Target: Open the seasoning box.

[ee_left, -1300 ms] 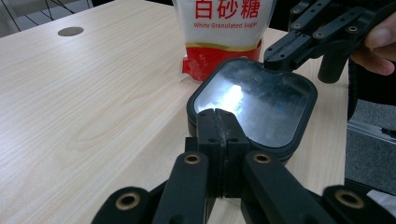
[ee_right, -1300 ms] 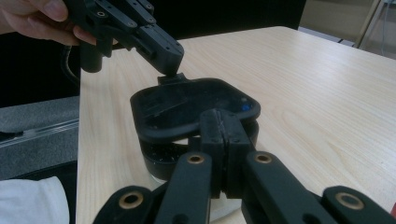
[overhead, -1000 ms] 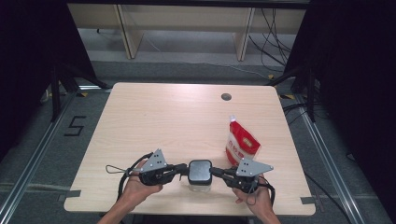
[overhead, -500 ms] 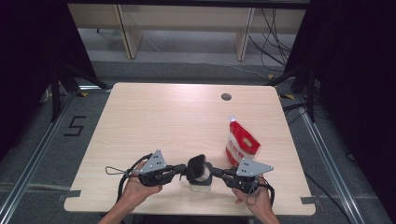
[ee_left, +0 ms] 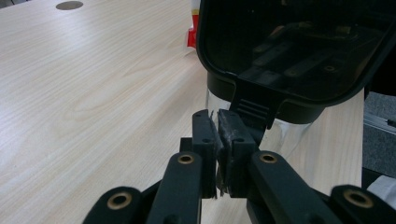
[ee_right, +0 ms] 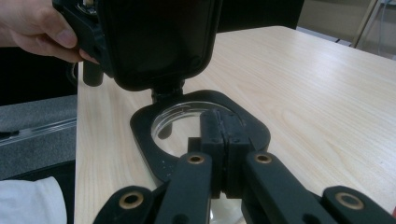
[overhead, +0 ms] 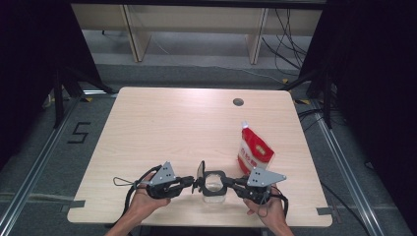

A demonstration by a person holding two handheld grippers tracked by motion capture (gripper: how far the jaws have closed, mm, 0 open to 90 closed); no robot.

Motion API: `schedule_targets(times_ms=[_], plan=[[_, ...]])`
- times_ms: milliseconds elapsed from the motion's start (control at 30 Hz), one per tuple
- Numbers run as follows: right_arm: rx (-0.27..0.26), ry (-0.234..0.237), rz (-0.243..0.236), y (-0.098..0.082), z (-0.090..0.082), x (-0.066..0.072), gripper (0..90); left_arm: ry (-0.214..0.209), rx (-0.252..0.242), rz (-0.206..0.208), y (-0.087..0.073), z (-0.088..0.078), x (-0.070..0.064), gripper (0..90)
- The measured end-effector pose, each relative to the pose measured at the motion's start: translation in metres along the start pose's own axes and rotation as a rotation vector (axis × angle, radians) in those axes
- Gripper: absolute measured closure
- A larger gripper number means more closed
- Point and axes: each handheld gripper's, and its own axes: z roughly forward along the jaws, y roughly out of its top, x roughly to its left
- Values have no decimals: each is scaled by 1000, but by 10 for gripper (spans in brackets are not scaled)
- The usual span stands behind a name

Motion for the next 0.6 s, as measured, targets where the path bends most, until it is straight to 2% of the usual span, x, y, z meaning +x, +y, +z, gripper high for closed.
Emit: schedule_targets(times_ms=[33, 67, 100, 133, 167, 200, 267, 300, 367, 400, 467, 500, 533, 567, 600], plan=[[4, 3, -1, 1, -1, 0, 900, 0, 2, -11, 0, -1, -1, 843], [6, 2, -5, 1, -2, -1, 900, -5, -2, 8, 1, -1, 1, 839], [8, -2, -2, 1, -2, 0, 900, 2, -1, 4, 1, -2, 0, 836], [1, 3, 1, 1, -1, 0, 900, -8, -7, 0, 1, -3, 0, 831], [6, 8, -1, 2, -2, -1, 900, 7, -4, 1, 1, -5, 0, 823], [10, 4, 2, 2, -3, 0, 900, -4, -10, -13, 1, -5, -1, 816], [9, -8, -19, 3, -5, -1, 900, -1, -6, -1, 1, -9, -2, 798], [-3, -11, 1, 2, -4, 1, 900, -5, -7, -5, 0, -10, -2, 781], [2, -14, 0, 3, -5, 1, 900, -7, -2, 13, 0, -14, -3, 746], [7, -15, 0, 3, -6, 1, 899, -14, -9, 0, -1, -15, -4, 733], [19, -18, 1, 3, -8, 2, 874, -4, -3, -17, -3, -19, -5, 661], [17, -26, -10, 3, -8, 2, 860, 0, -3, -11, -3, -21, -4, 617], [28, -30, 11, 3, -10, 4, 852, 6, -4, -26, -5, -22, -4, 577], [23, -31, 0, 2, -10, 3, 841, 9, -2, -16, -5, -24, -4, 561], [31, -52, 1, 2, -12, 4, 829, 4, 6, -11, -7, -25, -4, 536]])
